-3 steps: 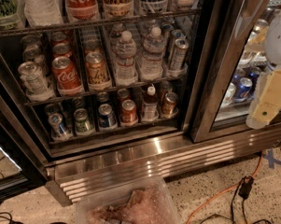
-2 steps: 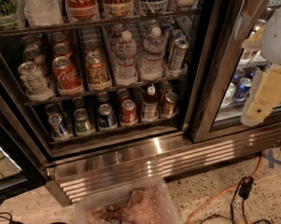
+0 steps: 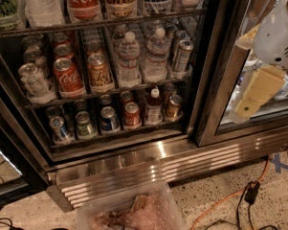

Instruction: Pick orange can from top shelf of fridge

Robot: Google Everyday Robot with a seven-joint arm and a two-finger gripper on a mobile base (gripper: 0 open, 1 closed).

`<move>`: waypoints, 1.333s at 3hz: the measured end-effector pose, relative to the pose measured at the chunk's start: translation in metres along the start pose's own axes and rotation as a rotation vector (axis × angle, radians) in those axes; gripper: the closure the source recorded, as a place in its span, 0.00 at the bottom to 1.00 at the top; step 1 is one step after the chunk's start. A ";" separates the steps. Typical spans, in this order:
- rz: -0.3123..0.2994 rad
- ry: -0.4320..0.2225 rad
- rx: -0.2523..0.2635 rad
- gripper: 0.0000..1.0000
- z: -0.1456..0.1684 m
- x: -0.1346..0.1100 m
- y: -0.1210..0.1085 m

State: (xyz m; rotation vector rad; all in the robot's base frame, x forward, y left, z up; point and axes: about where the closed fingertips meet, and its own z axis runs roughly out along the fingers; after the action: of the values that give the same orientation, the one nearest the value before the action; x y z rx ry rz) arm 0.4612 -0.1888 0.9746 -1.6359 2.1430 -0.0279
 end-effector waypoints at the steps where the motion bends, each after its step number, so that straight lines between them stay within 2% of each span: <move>1: 0.037 -0.039 0.008 0.00 0.006 -0.004 -0.007; 2: 0.029 -0.141 0.031 0.00 0.014 -0.042 -0.020; 3: 0.008 -0.311 0.078 0.00 0.017 -0.104 -0.038; 4: 0.000 -0.400 0.082 0.00 0.020 -0.136 -0.046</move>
Offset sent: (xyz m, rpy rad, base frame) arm 0.0616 0.0776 0.0186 0.2466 -0.1402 0.0350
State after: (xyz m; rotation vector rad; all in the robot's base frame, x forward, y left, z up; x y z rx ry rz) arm 0.5373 -0.0726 1.0144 -1.4520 1.8135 0.1932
